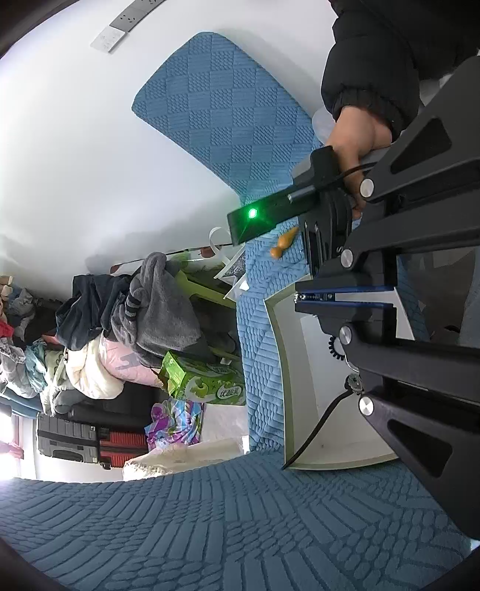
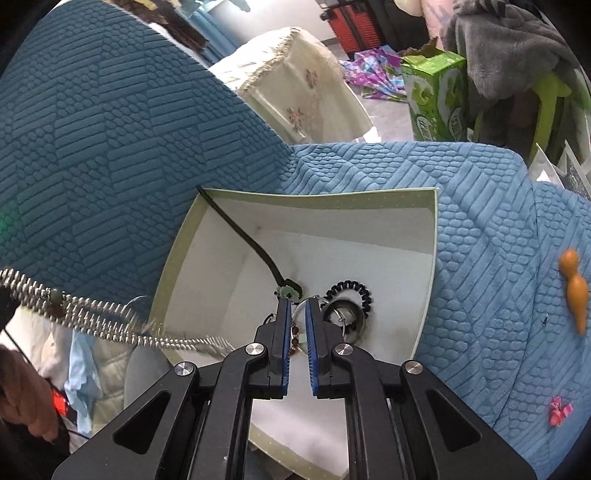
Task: Organize jewelry
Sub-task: 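Open the right gripper to drop the bangle into the box while the left gripper holds the chain, then lower the silver bead chain into the box and open the left gripper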
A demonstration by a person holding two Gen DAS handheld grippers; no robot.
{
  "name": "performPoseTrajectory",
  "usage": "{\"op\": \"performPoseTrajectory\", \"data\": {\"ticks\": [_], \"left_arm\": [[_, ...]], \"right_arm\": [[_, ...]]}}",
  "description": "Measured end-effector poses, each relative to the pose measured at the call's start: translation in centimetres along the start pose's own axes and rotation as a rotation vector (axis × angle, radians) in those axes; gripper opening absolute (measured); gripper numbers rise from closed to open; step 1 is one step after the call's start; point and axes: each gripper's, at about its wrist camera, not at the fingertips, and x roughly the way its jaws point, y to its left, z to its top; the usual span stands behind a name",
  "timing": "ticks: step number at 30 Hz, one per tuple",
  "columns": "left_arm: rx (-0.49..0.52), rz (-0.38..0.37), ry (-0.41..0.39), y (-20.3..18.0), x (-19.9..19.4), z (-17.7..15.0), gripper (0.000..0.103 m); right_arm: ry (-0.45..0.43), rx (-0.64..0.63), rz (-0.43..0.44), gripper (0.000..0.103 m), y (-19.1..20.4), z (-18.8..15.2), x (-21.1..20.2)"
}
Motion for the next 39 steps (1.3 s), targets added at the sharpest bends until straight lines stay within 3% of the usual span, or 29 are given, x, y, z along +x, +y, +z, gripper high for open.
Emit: {"op": "performPoseTrajectory", "data": {"ticks": [2,5,6,12,23,35,39], "left_arm": [[-0.001,-0.002,0.002,-0.1,-0.1,0.1,0.003],[-0.001,0.0,0.007,-0.1,-0.1,0.3,0.003],[0.0,0.001,0.01,-0.1,-0.1,0.4,0.003],[0.021,0.003,0.037,-0.6,0.3,0.5,0.003],[0.037,0.007,0.053,-1.5,0.2,0.5,0.003],[0.045,0.007,0.063,-1.7,-0.6,0.3,0.003],[0.044,0.002,0.064,-1.8,-0.8,0.3,0.003]], "right_arm": [[-0.013,-0.027,-0.002,0.01,0.4,-0.3,-0.6],[-0.053,-0.05,0.037,0.027,0.7,-1.1,-1.7],[-0.065,-0.054,0.053,0.028,0.7,-1.3,-1.9],[-0.128,-0.128,0.14,0.029,2.4,-2.7,-3.5],[-0.148,-0.199,0.21,0.029,3.9,-3.1,-3.4],[-0.167,-0.216,0.183,0.025,4.4,-3.4,-3.1],[-0.188,-0.227,0.194,0.018,4.4,-3.3,-3.2]]}}
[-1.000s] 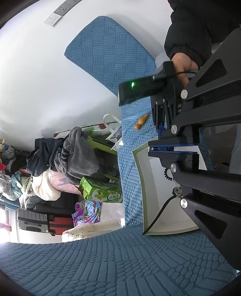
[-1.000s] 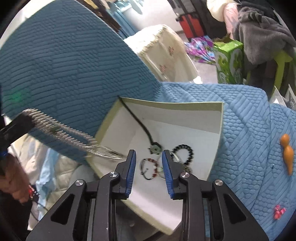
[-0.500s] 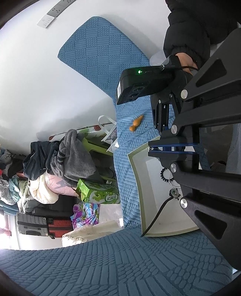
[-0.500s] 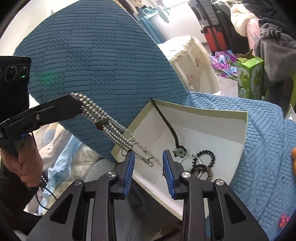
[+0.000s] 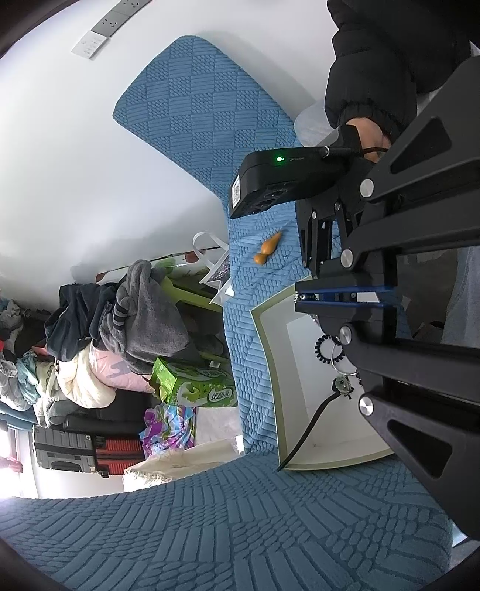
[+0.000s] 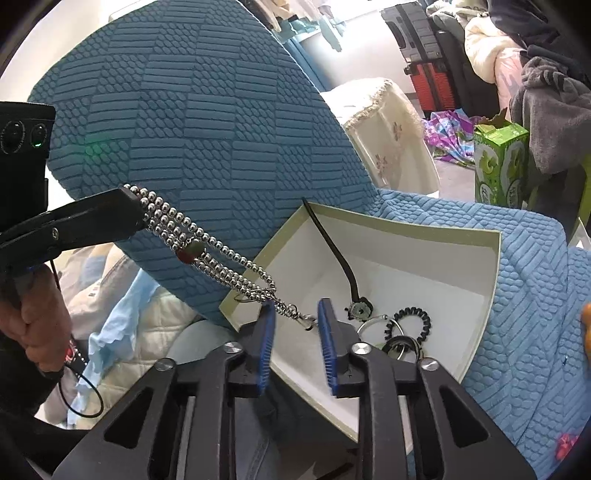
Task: Organize jewelry
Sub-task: 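Lower the silver bead chain into the box and open the left gripper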
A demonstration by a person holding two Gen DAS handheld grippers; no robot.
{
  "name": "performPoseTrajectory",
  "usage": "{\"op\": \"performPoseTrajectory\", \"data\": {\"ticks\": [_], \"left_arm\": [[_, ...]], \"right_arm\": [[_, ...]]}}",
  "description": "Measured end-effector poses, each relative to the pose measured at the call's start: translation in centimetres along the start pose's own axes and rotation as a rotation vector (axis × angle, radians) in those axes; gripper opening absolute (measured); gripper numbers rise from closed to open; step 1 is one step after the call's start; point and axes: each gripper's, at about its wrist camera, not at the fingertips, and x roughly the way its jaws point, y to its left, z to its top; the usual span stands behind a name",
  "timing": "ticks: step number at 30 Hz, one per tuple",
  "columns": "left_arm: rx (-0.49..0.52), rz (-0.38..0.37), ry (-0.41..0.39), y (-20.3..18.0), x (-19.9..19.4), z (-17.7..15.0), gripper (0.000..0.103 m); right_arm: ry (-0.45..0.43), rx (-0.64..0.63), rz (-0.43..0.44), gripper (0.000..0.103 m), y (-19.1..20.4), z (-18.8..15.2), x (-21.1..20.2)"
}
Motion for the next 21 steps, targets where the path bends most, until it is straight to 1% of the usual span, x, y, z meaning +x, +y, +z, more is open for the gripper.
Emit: {"op": "performPoseTrajectory", "data": {"ticks": [3,4,8,15,16,17,18,21], "left_arm": [[0.007,0.002,0.007,-0.1,-0.1,-0.1,0.003],[0.008,0.001,0.008,-0.1,-0.2,-0.1,0.003],[0.008,0.001,0.008,-0.2,-0.5,-0.1,0.003],[0.017,0.012,0.011,-0.2,-1.2,-0.2,0.003],[0.015,0.015,0.011,-0.1,-1.2,-0.2,0.003],[0.011,0.019,0.011,0.0,-1.2,-0.2,0.003],[0.005,0.026,0.01,0.2,-1.2,-0.2,0.003],[-0.015,0.056,0.017,0.9,-1.0,-0.4,0.003]], "right_arm": [[-0.008,-0.001,0.021,0.018,0.1,0.1,0.1],[-0.008,-0.002,0.034,0.015,0.1,0.2,0.3],[0.01,-0.017,0.089,0.015,0.4,0.2,1.1],[0.028,-0.09,0.107,0.015,1.7,0.0,1.9],[0.029,-0.09,0.111,0.014,1.8,0.0,1.9],[0.029,-0.083,0.115,0.011,1.8,-0.1,1.9],[0.031,-0.078,0.103,0.005,1.7,-0.1,1.9],[0.002,-0.091,0.102,0.003,2.0,-0.2,1.3]]}}
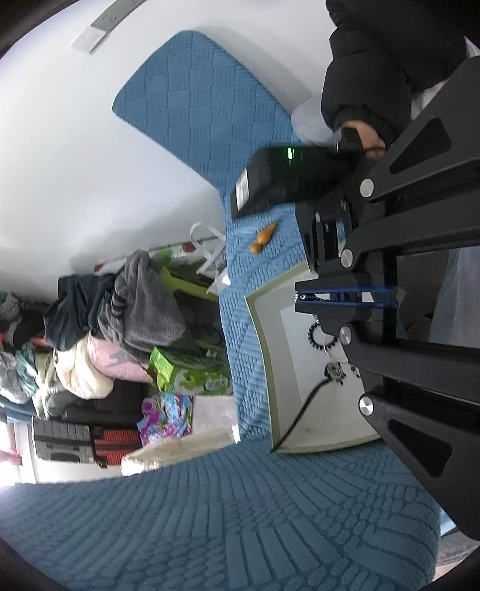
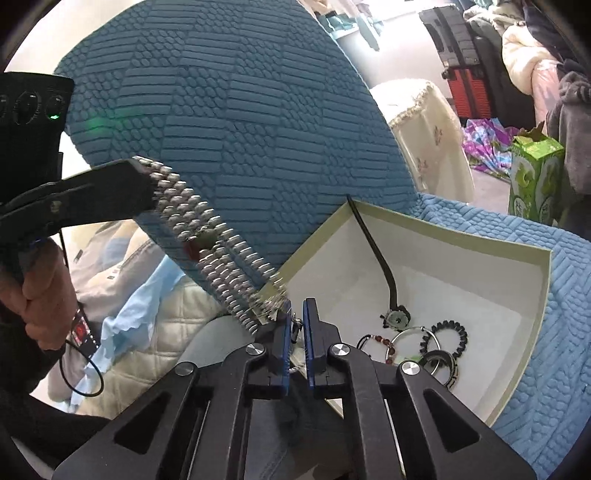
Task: Organize jewelry
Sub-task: 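Lower the silver bead chain into the box and open the left gripper, then close the right gripper on the pink clip while the left gripper moves to the orange gourd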
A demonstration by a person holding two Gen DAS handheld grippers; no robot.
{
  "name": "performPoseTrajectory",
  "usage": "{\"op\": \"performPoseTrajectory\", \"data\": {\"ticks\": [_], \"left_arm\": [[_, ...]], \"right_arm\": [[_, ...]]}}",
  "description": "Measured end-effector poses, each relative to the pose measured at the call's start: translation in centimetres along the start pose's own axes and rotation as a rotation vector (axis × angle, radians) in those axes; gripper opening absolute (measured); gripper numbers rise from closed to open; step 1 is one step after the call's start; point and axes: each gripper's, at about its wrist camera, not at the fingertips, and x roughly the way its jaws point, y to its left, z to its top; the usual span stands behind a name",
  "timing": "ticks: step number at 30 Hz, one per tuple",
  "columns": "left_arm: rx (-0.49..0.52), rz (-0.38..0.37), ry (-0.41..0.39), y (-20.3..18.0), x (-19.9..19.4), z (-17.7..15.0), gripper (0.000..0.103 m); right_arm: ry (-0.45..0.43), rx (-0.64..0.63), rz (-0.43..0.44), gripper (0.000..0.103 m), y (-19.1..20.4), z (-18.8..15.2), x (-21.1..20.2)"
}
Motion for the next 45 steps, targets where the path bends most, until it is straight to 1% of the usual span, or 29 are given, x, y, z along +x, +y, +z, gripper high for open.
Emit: {"op": "performPoseTrajectory", "data": {"ticks": [3,7,10,13,17,20,23,26,29,31,35,38,40,42,45], "left_arm": [[-0.014,0.013,0.019,0.6,0.6,-0.5,0.003],[-0.027,0.008,0.033,0.9,1.2,-1.2,0.003],[-0.029,0.031,0.043,1.2,1.6,-1.7,0.003],[-0.057,0.056,0.063,2.0,2.5,-2.1,0.003],[-0.075,0.062,0.085,2.5,3.7,-2.7,0.003],[-0.08,0.053,0.09,2.6,4.3,-3.0,0.003],[-0.095,0.039,0.083,2.8,4.5,-3.2,0.003],[-0.09,0.036,0.086,2.8,4.4,-3.3,0.003],[-0.079,0.028,0.1,2.9,5.0,-3.2,0.003],[-0.085,0.025,0.101,3.1,5.5,-3.2,0.003],[-0.115,0.047,0.093,3.4,6.8,-3.3,0.003],[-0.168,0.057,0.079,3.8,7.7,-3.8,0.003],[-0.206,0.083,0.079,4.1,8.5,-4.2,0.003],[-0.247,0.098,0.076,4.4,9.2,-4.7,0.003],[-0.271,0.116,0.071,4.4,9.7,-5.2,0.003]], "right_arm": [[-0.012,-0.005,-0.05,0.003,0.2,0.2,-0.7],[-0.058,0.025,-0.08,0.003,-0.2,0.7,-1.8],[-0.068,0.048,-0.102,0.003,-0.5,1.2,-2.4],[-0.072,0.082,-0.092,0.003,-1.0,1.7,-3.0],[-0.103,0.117,-0.035,0.003,-1.1,2.3,-4.2],[-0.125,0.146,-0.001,0.003,-1.2,2.7,-4.8],[-0.128,0.153,-0.011,0.003,-1.5,2.9,-5.2],[-0.138,0.187,-0.001,0.003,-2.2,2.8,-5.3],[-0.134,0.203,-0.028,0.003,-2.9,2.8,-5.2],[-0.121,0.204,-0.055,0.003,-3.2,2.6,-5.0],[-0.07,0.221,-0.129,0.003,-4.3,1.3,-3.6],[-0.019,0.205,-0.218,0.003,-4.7,0.2,-2.5],[0.026,0.169,-0.304,0.003,-4.6,-0.7,-1.4],[0.053,0.14,-0.37,0.003,-4.5,-1.4,-0.8],[0.063,0.122,-0.419,0.003,-4.3,-2.0,-0.6]]}}
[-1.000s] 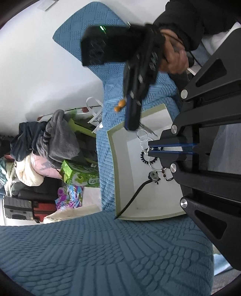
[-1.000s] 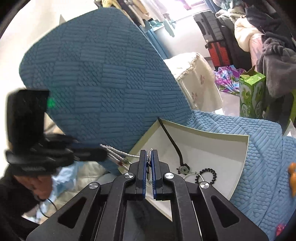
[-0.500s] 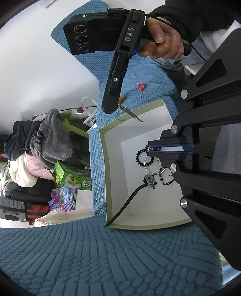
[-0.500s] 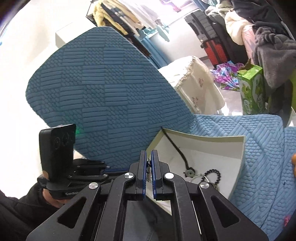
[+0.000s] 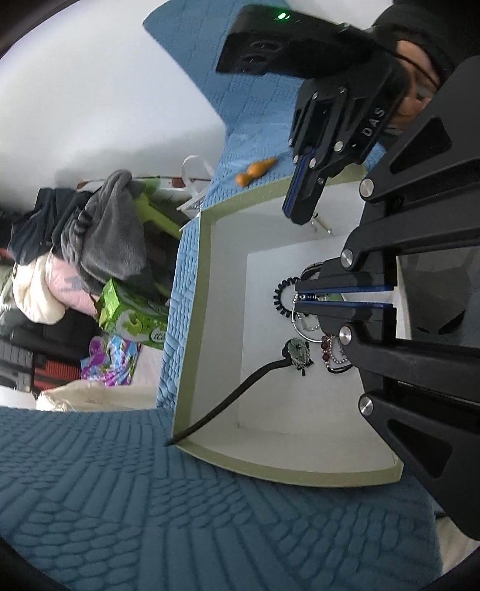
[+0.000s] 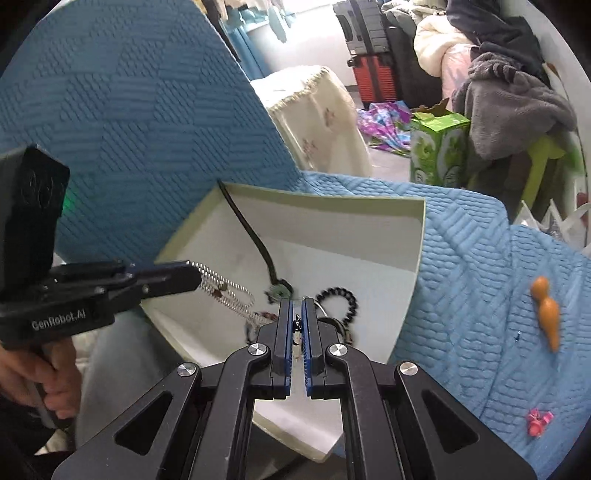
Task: Organize jewelry
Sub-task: 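Close the right gripper on the pink clip while the left gripper moves to the orange gourd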
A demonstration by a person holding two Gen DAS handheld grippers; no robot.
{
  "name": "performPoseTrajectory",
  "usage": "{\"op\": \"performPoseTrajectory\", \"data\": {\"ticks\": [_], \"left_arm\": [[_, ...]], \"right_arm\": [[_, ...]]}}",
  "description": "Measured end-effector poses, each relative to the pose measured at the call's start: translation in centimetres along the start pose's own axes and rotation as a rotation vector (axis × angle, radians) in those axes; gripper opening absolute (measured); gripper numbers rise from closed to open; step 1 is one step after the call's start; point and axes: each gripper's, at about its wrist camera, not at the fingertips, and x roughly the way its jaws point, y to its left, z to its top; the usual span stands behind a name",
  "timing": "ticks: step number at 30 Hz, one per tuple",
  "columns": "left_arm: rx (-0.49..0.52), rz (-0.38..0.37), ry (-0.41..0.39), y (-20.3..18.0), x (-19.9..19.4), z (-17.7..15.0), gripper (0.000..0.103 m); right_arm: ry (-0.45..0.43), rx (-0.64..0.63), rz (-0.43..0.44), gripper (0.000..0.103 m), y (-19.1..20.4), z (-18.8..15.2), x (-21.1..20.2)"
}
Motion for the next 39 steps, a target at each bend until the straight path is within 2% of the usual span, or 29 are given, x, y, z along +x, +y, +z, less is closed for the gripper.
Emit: {"op": "performPoseTrajectory", "data": {"ticks": [4,7,8,10,11,18,23,26,30,34,39], "left_arm": [[-0.001,0.032,-0.017,-0.9,-0.6,0.0,0.003],[0.014,0.062,-0.035,-1.8,-1.4,0.4,0.006],[0.017,0.066,-0.041,-2.1,-1.4,0.8,0.008],[0.011,0.075,-0.064,-2.8,-2.1,1.0,0.031],[0.007,0.082,-0.072,-3.2,-2.4,1.1,0.033],[0.0,0.072,-0.134,-6.7,-4.6,2.0,0.033],[0.025,0.049,-0.159,-10.4,-4.3,2.1,0.033],[0.042,0.041,-0.164,-12.5,-3.2,2.0,0.033],[0.054,0.016,-0.165,-15.4,-1.0,2.3,0.033],[0.048,-0.028,-0.139,-17.8,1.7,2.1,0.033],[0.077,-0.063,-0.088,-20.7,5.7,1.7,0.033]], "right_arm": [[-0.003,0.007,0.001,0.005,-0.2,-0.1,-0.8],[-0.031,0.016,0.016,0.015,-0.4,0.6,-2.2],[-0.043,0.015,0.02,0.021,-0.3,0.7,-2.8],[-0.072,0.009,0.025,0.022,-0.3,1.3,-4.3],[-0.085,0.008,0.029,0.022,-0.3,1.6,-5.1],[-0.184,-0.01,0.031,0.022,-1.1,2.6,-10.9],[-0.247,-0.025,0.005,0.022,-3.7,2.0,-14.5],[-0.275,-0.001,-0.006,0.022,-6.5,1.0,-15.6],[-0.279,0.034,-0.07,0.022,-10.5,-1.2,-16.2],[-0.23,0.1,-0.097,0.022,-15.0,-5.0,-15.3],[-0.149,0.172,-0.107,0.022,-18.6,-9.0,-12.6]]}}
